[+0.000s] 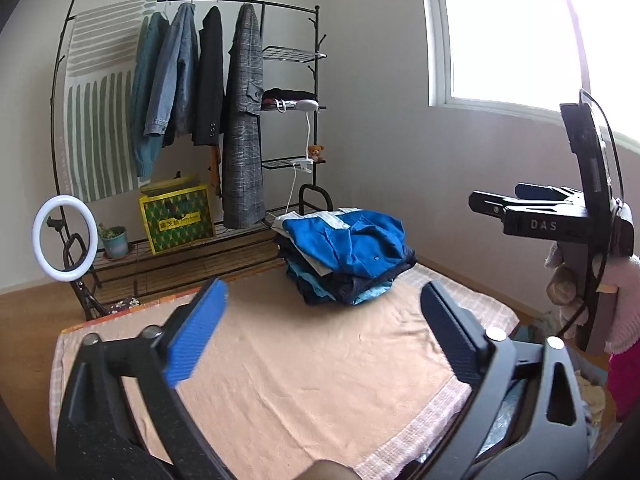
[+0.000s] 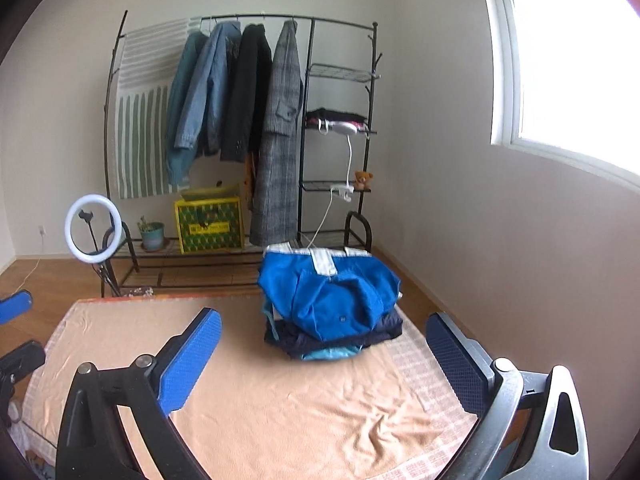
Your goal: Fold large clothes
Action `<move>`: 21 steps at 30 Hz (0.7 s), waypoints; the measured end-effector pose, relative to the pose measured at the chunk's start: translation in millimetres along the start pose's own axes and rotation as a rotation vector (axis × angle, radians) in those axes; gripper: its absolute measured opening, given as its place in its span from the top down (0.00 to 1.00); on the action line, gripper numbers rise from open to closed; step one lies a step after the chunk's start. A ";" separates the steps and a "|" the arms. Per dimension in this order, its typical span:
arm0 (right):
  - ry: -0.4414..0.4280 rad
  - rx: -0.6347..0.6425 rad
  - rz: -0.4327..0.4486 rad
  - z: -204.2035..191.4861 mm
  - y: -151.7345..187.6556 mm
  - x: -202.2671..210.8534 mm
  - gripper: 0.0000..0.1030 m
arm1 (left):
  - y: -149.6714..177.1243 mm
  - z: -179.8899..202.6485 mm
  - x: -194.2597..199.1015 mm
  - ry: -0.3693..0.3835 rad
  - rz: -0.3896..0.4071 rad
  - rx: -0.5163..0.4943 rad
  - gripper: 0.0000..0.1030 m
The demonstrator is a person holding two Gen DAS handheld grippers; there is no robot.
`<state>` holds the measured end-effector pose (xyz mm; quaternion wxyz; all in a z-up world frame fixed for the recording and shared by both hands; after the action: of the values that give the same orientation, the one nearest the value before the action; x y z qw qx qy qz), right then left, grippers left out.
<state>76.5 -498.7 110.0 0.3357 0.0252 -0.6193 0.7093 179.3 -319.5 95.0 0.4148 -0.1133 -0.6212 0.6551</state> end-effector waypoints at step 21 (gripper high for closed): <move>0.002 -0.107 -0.070 -28.1 66.0 -90.6 0.00 | 56.5 -56.9 -71.4 -0.135 -0.078 0.070 0.00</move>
<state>123.7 -514.3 5.6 0.3619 0.0282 -0.6549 0.6629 239.4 -320.9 6.0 0.4012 -0.0301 -0.6283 0.6659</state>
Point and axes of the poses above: each gripper's, at about its wrist camera, not at the fingertips, and x roughly against the way its jaws point, z to its right, y to its underside, the point moved 8 cm from there along -x, roughly the way its jaws point, and after that the axes turned 11 degrees about x, right-handed, at the moved point
